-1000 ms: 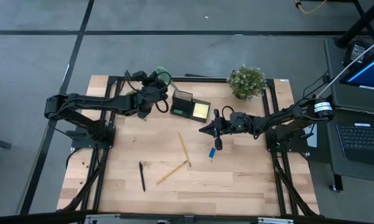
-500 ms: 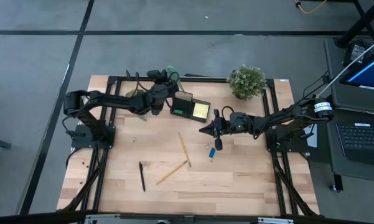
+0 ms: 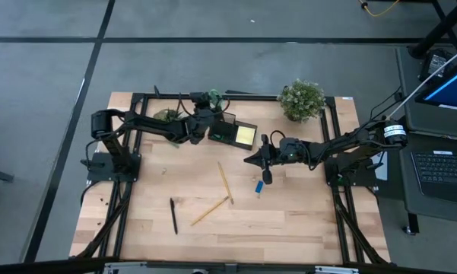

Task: Pick and place office supplies into organizer
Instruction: Put the scissors into the desk organizer

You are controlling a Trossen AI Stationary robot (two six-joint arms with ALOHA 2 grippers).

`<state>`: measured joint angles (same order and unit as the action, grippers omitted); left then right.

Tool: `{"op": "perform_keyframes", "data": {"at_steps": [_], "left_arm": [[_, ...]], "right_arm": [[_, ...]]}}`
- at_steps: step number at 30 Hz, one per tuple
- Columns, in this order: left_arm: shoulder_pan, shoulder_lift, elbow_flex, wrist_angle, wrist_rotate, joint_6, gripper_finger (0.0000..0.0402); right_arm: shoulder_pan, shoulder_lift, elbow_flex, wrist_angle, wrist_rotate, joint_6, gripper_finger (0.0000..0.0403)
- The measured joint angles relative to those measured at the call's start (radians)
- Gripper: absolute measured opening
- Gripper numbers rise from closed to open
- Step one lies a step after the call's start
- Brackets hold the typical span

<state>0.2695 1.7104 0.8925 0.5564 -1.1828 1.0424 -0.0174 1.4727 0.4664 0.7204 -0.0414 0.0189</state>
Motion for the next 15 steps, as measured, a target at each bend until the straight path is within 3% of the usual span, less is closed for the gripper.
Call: {"op": "perform_keyframes", "data": {"at_steps": [15], "left_arm": [[-0.029,0.01,0.0,-0.029,0.045,-0.074,0.0014]], "right_arm": [[0.0,0.0,0.0,0.0,0.0,0.002,0.0007]]}}
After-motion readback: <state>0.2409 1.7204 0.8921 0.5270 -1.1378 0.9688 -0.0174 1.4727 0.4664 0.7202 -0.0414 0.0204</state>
